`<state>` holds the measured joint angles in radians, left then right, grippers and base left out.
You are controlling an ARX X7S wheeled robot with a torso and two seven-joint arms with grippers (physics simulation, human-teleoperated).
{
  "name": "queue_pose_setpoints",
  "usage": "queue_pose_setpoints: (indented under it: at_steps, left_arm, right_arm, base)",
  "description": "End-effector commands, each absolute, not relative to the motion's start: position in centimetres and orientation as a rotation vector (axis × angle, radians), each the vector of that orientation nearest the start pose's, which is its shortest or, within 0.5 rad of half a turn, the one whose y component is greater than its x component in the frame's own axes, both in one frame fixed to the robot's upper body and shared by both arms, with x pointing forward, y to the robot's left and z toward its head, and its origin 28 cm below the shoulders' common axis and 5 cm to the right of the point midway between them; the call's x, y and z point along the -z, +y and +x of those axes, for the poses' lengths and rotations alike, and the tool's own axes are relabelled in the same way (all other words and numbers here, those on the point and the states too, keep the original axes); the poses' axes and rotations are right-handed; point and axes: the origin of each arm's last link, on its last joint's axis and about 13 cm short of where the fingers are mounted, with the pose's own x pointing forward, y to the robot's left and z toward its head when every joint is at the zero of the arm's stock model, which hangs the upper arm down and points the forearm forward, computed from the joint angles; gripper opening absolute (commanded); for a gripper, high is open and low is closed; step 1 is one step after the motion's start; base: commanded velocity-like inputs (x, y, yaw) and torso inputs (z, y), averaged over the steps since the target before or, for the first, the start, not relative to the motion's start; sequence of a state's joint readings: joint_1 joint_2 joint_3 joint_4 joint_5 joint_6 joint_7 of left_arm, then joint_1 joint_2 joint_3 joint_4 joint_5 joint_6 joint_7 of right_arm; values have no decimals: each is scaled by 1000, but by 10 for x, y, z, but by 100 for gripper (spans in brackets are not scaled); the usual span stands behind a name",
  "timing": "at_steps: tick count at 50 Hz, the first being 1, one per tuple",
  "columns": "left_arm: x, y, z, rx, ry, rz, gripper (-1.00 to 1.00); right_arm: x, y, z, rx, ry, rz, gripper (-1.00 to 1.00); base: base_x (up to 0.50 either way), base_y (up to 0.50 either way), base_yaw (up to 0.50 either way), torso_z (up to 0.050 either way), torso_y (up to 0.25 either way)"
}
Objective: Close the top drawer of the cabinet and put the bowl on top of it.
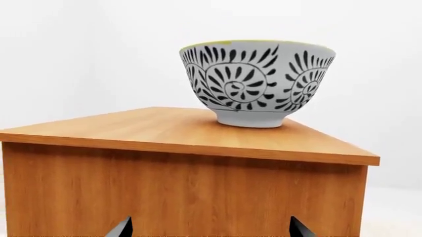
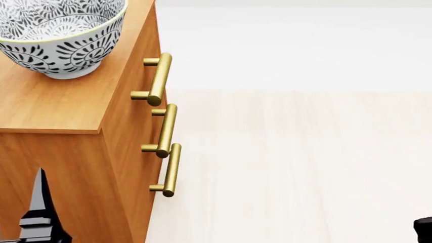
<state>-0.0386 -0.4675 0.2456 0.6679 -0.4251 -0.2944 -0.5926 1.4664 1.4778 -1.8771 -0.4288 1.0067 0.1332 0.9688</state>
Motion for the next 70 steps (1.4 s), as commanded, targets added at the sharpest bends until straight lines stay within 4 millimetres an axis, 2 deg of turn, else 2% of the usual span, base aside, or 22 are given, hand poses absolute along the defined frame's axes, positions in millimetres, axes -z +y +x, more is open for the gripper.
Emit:
queue_pose_setpoints:
  at_steps: [1, 7, 11, 39, 70]
  left_arm:
    - [-123, 217, 185, -100, -247, -29, 100]
    - [-130, 218, 184, -102, -252, -29, 100]
    - [-126, 218, 183, -103, -259, -29, 100]
    - [-139, 221, 170, -116, -313, -36, 100]
    - [-153, 224, 158, -126, -367, -42, 100]
  right_arm:
    - [-177, -248, 190, 337, 80, -619, 100]
    - [-179, -247, 189, 336, 75, -619, 100]
    - [-183, -245, 187, 333, 66, -620, 100]
    - [-204, -232, 174, 284, -27, -628, 100]
    - [-220, -222, 168, 267, -83, -636, 100]
  base:
    - [0, 0, 0, 0, 0]
    - [0, 0, 0, 0, 0]
    - [0, 0, 0, 0, 0]
    - [0, 0, 0, 0, 0]
    - [0, 0, 0, 0, 0]
